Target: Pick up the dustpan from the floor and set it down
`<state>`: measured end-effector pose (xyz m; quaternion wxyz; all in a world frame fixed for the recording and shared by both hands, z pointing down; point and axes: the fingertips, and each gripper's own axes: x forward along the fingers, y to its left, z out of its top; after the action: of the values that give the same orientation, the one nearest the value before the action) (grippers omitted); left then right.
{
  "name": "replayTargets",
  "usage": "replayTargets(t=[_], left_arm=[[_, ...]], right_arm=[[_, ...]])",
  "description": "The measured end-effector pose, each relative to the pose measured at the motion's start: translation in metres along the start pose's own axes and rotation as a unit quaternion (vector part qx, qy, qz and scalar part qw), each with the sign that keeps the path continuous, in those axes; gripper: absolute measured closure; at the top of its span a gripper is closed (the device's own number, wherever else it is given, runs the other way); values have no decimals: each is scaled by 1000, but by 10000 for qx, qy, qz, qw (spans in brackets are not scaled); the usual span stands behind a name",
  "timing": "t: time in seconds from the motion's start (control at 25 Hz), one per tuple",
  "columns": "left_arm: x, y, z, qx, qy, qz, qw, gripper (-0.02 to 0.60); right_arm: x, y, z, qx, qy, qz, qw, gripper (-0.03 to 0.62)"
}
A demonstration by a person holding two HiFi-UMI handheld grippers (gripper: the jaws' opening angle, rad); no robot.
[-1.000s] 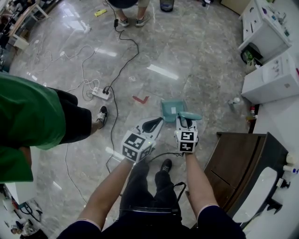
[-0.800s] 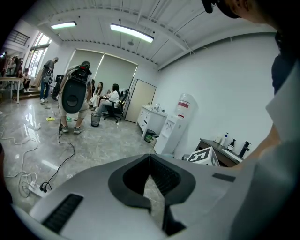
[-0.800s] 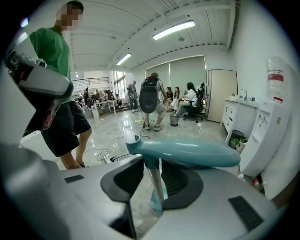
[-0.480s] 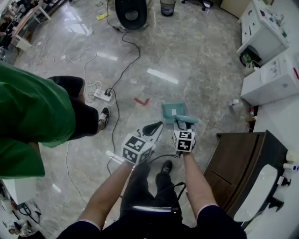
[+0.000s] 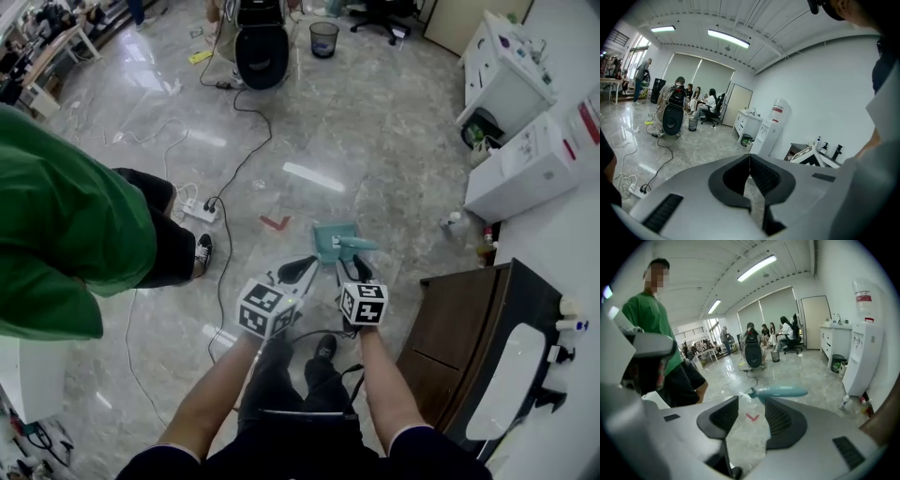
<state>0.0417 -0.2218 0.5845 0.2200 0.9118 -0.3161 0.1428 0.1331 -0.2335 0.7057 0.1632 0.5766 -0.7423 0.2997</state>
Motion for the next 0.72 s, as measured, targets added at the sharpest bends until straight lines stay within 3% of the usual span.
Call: replayTargets(t=[0.12, 0.4, 0.72], left_arm=[[-15, -19, 18, 66, -160, -75, 9998, 568], [-52, -57, 74, 374, -590, -176, 9974, 568], [-90, -89, 127, 662, -1108, -214, 9914, 568]], right_arm=[[-37, 19, 41, -61, -561, 193, 9982, 424], [-120, 63, 132, -335, -1688, 486, 9839, 578], [-179, 105, 186, -565, -2209, 877, 9697, 586]])
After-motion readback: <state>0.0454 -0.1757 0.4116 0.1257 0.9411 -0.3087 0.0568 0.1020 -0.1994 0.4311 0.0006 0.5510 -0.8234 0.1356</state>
